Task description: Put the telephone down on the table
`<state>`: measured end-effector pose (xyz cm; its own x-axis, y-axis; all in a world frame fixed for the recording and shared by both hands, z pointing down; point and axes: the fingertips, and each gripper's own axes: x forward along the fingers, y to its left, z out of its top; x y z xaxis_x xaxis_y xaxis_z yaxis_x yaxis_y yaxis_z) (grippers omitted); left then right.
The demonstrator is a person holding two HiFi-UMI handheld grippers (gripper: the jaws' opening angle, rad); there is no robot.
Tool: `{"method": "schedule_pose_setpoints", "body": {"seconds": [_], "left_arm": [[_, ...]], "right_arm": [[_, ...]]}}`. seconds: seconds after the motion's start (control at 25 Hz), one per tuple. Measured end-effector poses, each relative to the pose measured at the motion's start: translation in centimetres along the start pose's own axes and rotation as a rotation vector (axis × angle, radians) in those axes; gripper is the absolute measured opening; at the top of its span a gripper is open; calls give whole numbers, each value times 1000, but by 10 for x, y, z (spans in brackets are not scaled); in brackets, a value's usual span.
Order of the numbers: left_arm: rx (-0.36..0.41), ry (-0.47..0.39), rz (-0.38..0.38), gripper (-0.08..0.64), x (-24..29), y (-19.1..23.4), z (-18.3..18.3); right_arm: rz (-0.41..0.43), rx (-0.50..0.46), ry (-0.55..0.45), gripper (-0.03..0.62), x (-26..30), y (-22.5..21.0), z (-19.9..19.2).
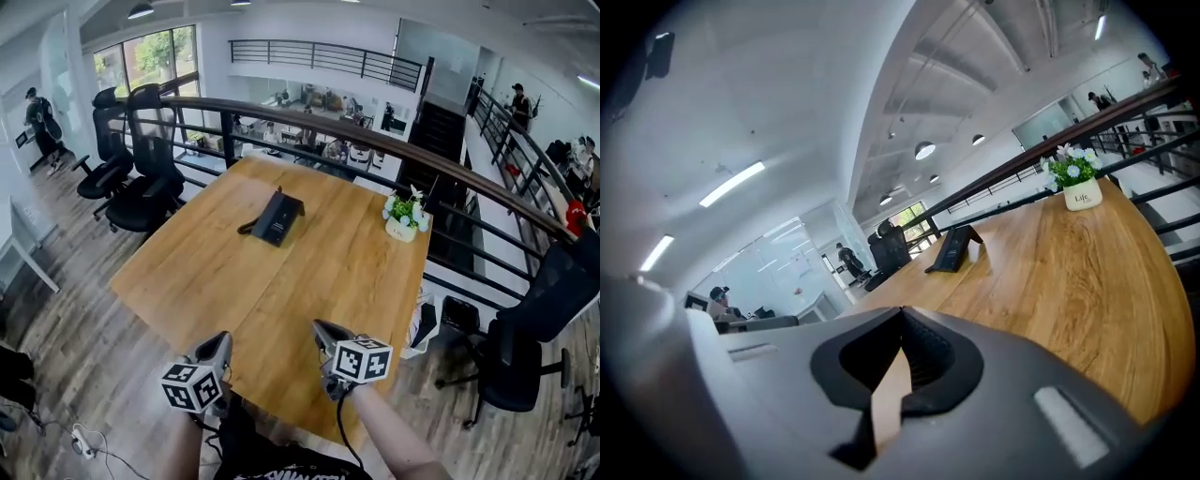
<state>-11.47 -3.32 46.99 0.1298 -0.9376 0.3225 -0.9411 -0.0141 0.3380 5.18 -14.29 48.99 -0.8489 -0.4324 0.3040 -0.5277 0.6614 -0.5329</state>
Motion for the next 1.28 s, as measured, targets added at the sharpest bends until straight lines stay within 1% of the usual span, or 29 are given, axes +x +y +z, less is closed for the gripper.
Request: {"method": "schedule_pose_setpoints", "body": {"seconds": [0.12, 0.32, 0.48, 0.64, 0.8, 0.88, 1.0, 1.08, 1.2, 1.28], "left_arm": [[-25, 8, 21, 2, -22, -17, -24], [-46, -17, 61, 2, -60, -31, -38], [-66, -24, 103, 2, -93, -30, -50], [-96, -28, 145, 2, -116, -22, -64], [-69, -41, 157, 2, -142, -20, -71], [-84, -49, 169, 2, -159, -16, -76], [-107, -62, 195, 2, -186, -11, -83], [-120, -67, 211, 2, -206, -10, -90], [-141, -70, 230, 2, -233, -12, -104], [-147, -72, 235, 2, -248, -17, -111]], "right_arm": [[38, -5, -3, -2, -19, 8, -13], [121, -41, 68, -2, -26, 32, -45], [210, -133, 134, -2, -28, 66, -75], [281, -221, 183, -2, -27, 96, -94], [327, -279, 214, -2, -30, 120, -109], [341, -294, 226, -2, -34, 131, -117], [336, -317, 238, -2, -38, 145, -131], [342, -307, 242, -2, -44, 157, -140], [379, -279, 240, -2, -60, 179, -153], [381, -288, 243, -2, -71, 188, -161]]}}
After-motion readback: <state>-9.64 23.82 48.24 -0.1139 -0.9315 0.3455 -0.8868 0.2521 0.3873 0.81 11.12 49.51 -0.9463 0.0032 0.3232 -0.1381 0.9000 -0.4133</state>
